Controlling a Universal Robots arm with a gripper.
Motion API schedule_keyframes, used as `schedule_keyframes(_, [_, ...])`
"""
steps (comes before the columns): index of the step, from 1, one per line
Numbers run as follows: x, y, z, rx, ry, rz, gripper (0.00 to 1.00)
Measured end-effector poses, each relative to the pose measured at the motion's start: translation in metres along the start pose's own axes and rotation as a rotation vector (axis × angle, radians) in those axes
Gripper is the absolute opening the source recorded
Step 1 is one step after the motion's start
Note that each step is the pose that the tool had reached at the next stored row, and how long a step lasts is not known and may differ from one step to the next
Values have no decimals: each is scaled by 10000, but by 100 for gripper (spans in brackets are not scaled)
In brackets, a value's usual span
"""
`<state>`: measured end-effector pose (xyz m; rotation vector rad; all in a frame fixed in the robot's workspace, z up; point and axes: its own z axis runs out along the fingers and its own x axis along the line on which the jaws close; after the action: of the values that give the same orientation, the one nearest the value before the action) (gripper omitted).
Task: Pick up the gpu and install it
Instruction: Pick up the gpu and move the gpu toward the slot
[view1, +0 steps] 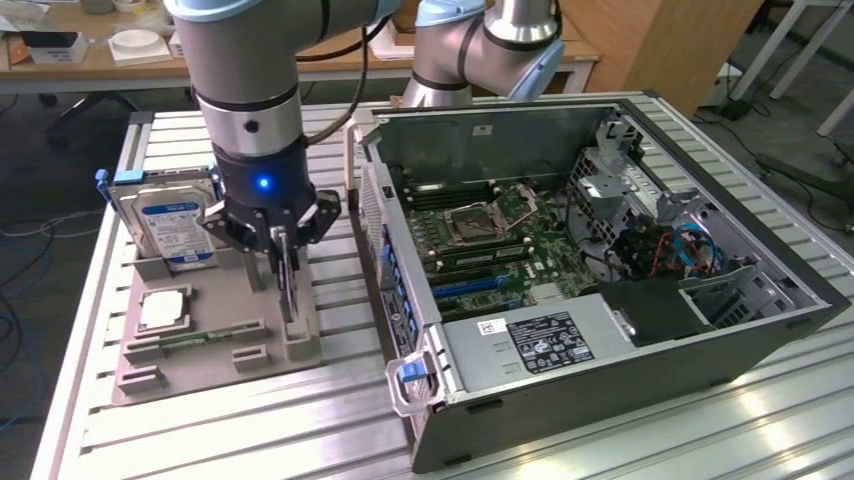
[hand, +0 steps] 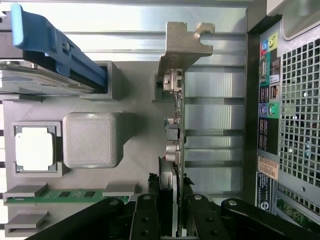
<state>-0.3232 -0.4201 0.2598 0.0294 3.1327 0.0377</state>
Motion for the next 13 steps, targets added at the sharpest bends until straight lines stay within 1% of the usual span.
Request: schedule_keyframes(13, [0,2,-177,0,-2,0,27])
